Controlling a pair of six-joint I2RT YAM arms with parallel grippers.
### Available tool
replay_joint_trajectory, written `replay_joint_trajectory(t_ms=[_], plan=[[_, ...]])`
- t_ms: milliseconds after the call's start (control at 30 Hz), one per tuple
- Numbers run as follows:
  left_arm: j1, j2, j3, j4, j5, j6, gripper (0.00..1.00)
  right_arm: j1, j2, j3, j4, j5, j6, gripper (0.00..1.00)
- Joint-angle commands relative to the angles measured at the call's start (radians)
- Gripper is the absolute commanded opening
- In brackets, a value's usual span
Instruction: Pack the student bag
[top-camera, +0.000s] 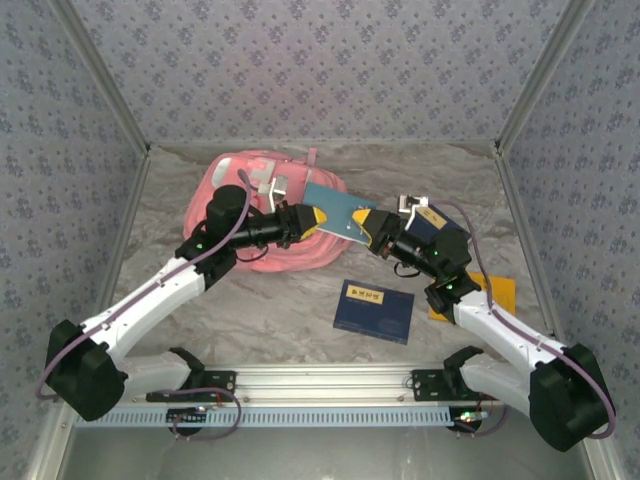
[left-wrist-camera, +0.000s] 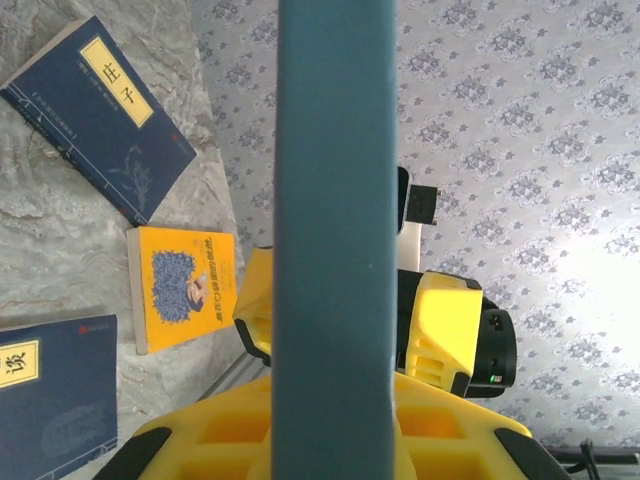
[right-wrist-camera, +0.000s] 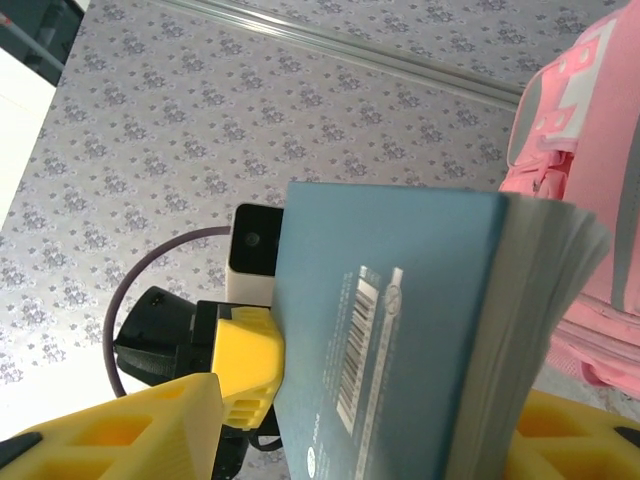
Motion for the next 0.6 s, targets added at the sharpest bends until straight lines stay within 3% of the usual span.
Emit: replay_joint_trajectory(t_ms=[0,200,567], plan=[[-0.003,-0.001,0.002,0.126,0.013,-0.054,0.0,-0.002,0.025,-0.011,0.14,-0.001,0.038,0.56],[-0.004,0.011,-0.016,0.189,0.014,-0.108,0.0,-0.001,0.068,-0.022,0.275,-0.004,0.102,0.45],[-0.005,0.008,-0.035,0.177,0.013,-0.096,0.0,-0.015,0.064,-0.042,0.282,0.01,0.118,0.33]])
